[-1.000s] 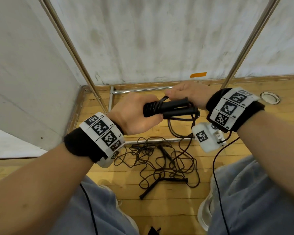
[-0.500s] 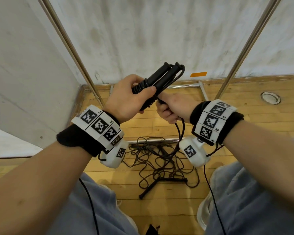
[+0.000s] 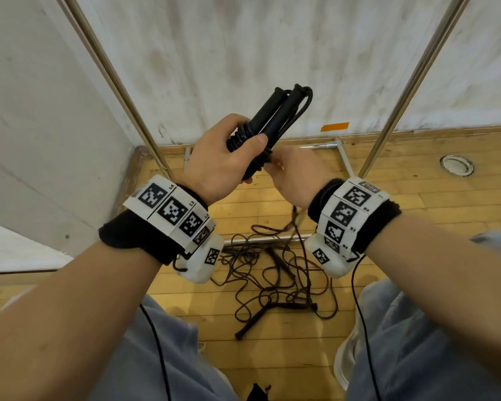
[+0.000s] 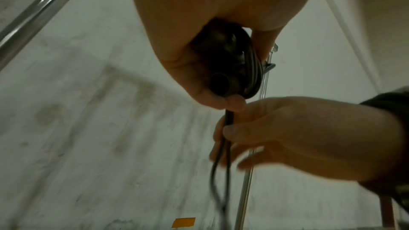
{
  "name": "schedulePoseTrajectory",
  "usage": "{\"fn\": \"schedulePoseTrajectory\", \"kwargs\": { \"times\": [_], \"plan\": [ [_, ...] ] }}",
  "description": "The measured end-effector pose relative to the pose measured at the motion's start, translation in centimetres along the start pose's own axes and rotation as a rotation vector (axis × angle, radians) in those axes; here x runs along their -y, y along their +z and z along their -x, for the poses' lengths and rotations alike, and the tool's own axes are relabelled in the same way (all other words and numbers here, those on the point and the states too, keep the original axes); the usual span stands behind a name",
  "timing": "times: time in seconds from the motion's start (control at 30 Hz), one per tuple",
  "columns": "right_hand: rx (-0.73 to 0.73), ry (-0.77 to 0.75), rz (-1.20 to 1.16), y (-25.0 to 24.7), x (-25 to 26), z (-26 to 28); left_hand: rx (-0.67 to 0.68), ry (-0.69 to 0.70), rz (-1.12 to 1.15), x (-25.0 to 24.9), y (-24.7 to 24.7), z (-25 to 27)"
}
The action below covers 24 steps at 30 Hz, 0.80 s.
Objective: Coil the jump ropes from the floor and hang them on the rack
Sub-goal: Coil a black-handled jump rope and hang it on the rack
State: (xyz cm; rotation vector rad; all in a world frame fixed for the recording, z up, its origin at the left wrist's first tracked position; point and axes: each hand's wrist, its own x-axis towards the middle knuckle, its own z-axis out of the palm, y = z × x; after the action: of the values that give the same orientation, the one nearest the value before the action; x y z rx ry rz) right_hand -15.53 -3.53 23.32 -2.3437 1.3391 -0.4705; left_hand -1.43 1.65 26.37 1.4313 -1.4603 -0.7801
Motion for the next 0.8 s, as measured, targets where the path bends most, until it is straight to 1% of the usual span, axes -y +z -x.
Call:
{"fn": "schedulePoseTrajectory", "kwargs": {
  "times": [0.07, 0.13, 0.2, 0.23, 0.27, 0.37, 0.4, 0.53, 0.67, 0.8],
  "plan": [
    [0.127, 0.066, -0.308, 0.4, 0.6, 0.0, -0.006, 0.003, 0.013, -0.4, -0.1, -0.1],
    [0.239, 0.101, -0.607, 0.3, 1.1, 0.0, -0.046, -0.016, -0.008, -0.6, -0.7, -0.4],
    [0.287, 0.161, -0.847, 0.1, 1.1, 0.1, -0.082, -0.051, -0.097, -0.2, -1.7, -0.9],
    [0.277, 0.175, -0.87, 0.1, 1.0, 0.0, -0.093, -0.062, -0.157, 0.2, -2.1, -1.2],
    [0.249, 0.159, -0.793, 0.0, 0.9, 0.0, -0.099, -0.063, -0.227, 0.7, -2.5, -1.3],
    [0.188, 0.025, -0.297, 0.2, 0.6, -0.1, -0.084, -0.039, -0.497, 2.2, -3.0, -1.3],
    [0.183, -0.006, -0.195, 0.3, 0.6, -0.2, -0.074, -0.04, -0.569, 2.6, -2.9, -1.3],
    [0.205, -0.057, -0.043, 0.6, 1.3, 0.1, -0.038, -0.05, -0.778, 4.2, -2.2, -1.3],
    [0.214, -0.103, 0.138, 0.6, 1.6, 0.4, 0.033, -0.081, -0.843, 5.2, -1.5, -1.5],
    [0.244, -0.158, 0.248, -0.4, 1.5, 0.8, 0.089, -0.138, -0.907, 5.8, -2.2, -1.8]
  ]
}}
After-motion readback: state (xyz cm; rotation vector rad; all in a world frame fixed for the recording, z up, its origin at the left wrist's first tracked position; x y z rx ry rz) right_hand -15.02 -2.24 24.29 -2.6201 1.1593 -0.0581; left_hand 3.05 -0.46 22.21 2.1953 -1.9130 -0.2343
